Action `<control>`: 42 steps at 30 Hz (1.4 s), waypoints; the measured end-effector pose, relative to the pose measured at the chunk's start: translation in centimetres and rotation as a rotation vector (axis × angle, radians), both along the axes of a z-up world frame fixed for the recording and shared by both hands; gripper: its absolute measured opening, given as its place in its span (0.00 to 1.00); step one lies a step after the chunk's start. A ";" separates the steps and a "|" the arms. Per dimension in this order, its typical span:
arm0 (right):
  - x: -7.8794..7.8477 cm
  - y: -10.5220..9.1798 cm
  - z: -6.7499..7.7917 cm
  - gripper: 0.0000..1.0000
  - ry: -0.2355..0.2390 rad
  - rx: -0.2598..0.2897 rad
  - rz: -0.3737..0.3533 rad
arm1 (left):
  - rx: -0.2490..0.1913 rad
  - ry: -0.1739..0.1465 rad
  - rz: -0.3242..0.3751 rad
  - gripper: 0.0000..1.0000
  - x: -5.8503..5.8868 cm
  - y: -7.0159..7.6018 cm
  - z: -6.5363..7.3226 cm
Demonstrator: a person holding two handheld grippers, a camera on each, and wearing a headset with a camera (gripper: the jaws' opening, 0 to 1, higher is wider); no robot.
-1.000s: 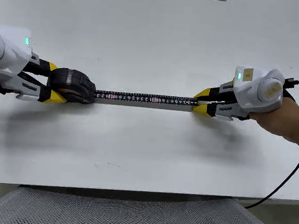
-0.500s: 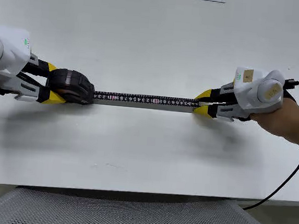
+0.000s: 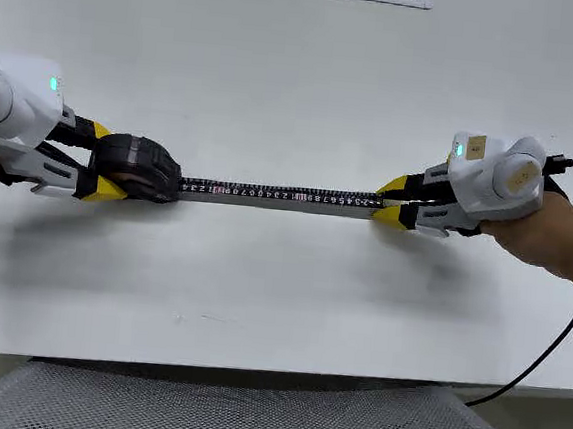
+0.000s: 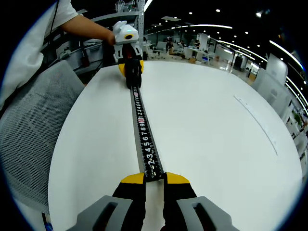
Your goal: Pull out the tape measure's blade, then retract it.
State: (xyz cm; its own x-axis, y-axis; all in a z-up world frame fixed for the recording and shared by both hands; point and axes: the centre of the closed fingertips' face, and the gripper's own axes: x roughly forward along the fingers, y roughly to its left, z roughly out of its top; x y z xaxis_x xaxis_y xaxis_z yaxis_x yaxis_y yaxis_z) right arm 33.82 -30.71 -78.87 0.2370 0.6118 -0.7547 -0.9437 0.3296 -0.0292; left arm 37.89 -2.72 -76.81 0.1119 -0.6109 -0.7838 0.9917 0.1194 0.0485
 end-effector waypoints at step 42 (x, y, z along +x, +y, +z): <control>0.0 0.5 2.0 0.34 0.036 0.080 -0.165 | -0.050 0.031 0.153 0.48 0.2 0.2 1.0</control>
